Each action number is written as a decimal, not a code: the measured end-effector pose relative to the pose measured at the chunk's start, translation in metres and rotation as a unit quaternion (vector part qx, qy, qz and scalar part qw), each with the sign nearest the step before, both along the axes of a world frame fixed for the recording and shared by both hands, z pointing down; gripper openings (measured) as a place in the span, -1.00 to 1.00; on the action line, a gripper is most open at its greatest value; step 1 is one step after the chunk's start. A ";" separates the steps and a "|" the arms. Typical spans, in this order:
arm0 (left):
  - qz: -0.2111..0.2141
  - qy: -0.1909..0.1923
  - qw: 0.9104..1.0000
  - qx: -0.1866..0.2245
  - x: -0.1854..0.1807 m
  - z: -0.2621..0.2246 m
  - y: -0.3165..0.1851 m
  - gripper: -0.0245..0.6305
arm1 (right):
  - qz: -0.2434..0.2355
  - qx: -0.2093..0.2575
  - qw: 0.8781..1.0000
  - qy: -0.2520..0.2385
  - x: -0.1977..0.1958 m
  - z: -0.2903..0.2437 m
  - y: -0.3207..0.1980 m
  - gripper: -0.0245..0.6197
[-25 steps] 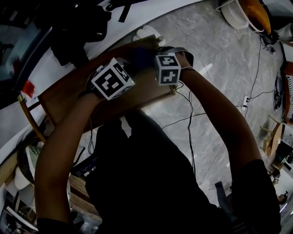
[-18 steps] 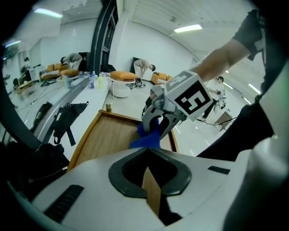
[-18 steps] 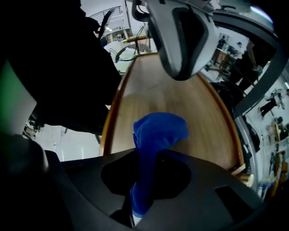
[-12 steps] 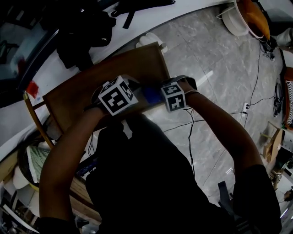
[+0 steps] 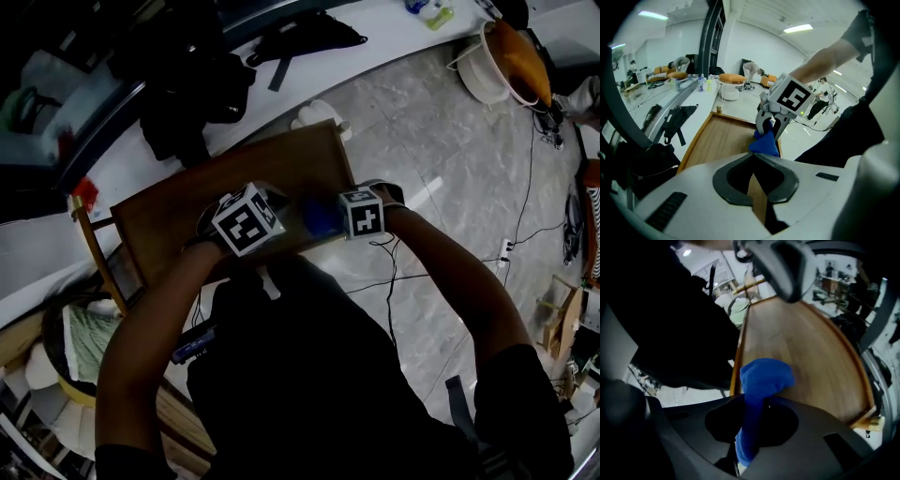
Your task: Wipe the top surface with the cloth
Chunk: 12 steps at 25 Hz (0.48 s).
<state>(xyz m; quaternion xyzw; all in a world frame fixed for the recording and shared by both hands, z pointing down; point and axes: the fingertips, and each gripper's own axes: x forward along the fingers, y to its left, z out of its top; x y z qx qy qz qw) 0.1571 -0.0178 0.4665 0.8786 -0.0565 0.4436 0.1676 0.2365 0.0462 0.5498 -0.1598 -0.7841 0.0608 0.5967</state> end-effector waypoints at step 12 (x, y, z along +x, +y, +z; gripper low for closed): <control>-0.165 0.106 0.976 0.098 -0.096 -0.152 -0.052 -0.90 | 0.273 0.027 0.882 -0.385 -0.141 -0.229 -0.104 -0.73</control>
